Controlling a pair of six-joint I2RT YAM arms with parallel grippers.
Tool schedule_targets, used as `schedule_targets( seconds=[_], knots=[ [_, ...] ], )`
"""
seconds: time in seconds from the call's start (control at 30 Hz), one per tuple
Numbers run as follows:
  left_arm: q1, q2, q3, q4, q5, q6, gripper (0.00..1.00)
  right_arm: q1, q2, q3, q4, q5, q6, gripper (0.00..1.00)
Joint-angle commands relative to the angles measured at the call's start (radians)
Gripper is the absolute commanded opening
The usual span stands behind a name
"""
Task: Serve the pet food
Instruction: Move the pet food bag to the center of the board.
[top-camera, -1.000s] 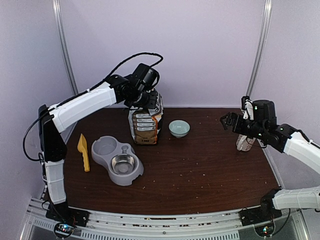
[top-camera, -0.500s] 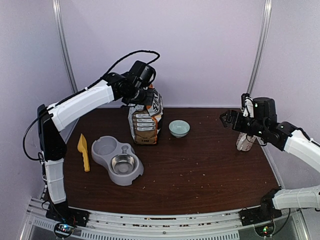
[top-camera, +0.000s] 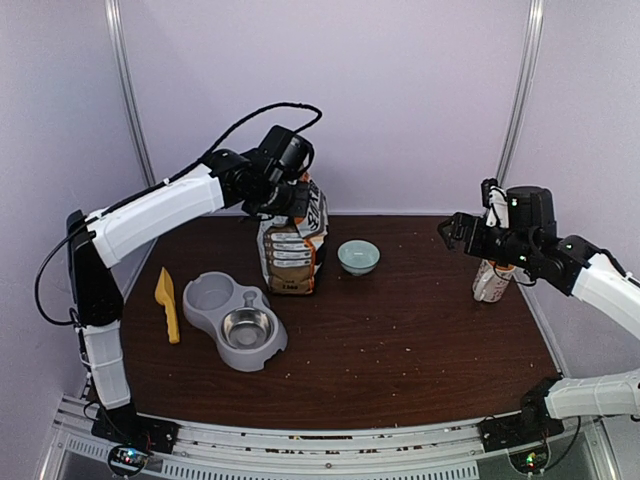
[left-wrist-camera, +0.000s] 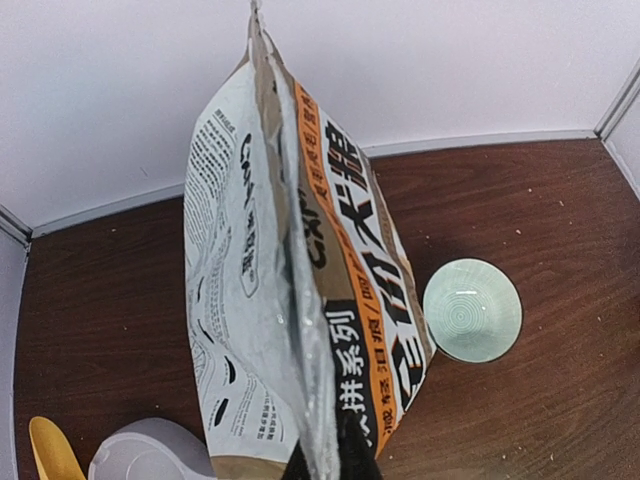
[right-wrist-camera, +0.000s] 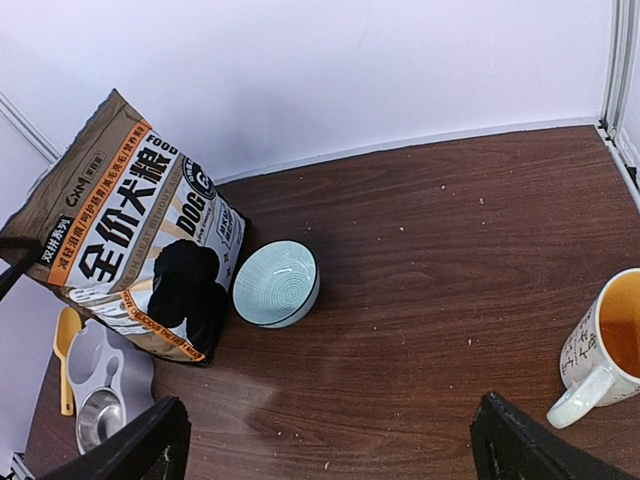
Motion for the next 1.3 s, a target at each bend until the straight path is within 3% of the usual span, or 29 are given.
schedule_targets(
  seconds=[0.0, 0.53, 0.83, 1.03, 1.2, 1.27],
  knots=[
    [-0.123, -0.111, 0.005, 0.073, 0.046, -0.038, 0.0, 0.021, 0.009, 0.042, -0.027, 0.017, -0.015, 1.0],
    [-0.359, -0.128, -0.006, 0.102, 0.127, -0.1, 0.0, 0.084, 0.018, 0.116, -0.101, 0.012, 0.009, 0.99],
    [-0.467, -0.179, -0.108, 0.235, 0.243, -0.049, 0.0, 0.14, 0.045, 0.134, -0.113, 0.015, 0.027, 0.95],
    [-0.503, -0.201, -0.118, 0.277, 0.229, 0.022, 0.01, 0.166, 0.06, 0.16, -0.139, 0.017, 0.044, 0.96],
    [-0.504, -0.275, -0.183, 0.293, 0.113, 0.022, 0.52, 0.18, 0.058, 0.207, -0.191, 0.023, 0.062, 0.96],
    [-0.504, -0.32, -0.213, 0.296, 0.05, 0.022, 0.68, 0.184, 0.058, 0.238, -0.232, 0.034, 0.078, 0.95]
  ],
)
